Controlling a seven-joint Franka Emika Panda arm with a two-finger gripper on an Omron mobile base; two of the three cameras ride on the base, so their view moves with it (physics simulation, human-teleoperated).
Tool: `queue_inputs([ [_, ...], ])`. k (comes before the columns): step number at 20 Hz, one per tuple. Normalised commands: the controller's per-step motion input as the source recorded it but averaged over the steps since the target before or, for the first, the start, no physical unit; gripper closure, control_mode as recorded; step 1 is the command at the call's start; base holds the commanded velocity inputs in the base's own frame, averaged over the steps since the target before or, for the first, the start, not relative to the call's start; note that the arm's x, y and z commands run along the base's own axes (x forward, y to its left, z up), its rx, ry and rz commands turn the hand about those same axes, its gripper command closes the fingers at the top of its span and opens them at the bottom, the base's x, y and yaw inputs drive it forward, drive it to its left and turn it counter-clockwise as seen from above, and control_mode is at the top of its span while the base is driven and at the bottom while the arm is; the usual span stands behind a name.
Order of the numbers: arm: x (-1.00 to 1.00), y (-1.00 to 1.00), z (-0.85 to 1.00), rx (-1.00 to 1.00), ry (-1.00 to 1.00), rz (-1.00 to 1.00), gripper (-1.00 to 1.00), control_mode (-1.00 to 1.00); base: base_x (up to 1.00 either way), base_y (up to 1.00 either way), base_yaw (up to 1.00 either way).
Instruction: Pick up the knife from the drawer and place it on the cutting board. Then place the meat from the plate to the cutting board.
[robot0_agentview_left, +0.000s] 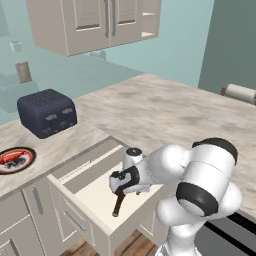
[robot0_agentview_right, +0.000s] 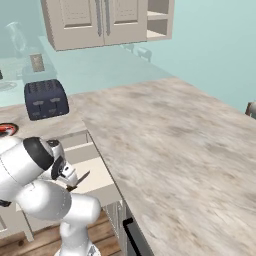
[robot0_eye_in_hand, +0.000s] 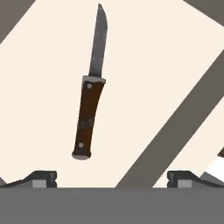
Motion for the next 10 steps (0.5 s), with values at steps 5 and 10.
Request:
queue_inputs([
  [5, 0.03, 0.0, -0.29, 0.0, 0.0, 0.0, -1.0, -1.0, 0.0, 0.0, 0.0],
  [10, 0.0, 0.0, -0.27, 0.0, 0.0, 0.0, -1.0, -1.0, 0.0, 0.0, 0.0],
])
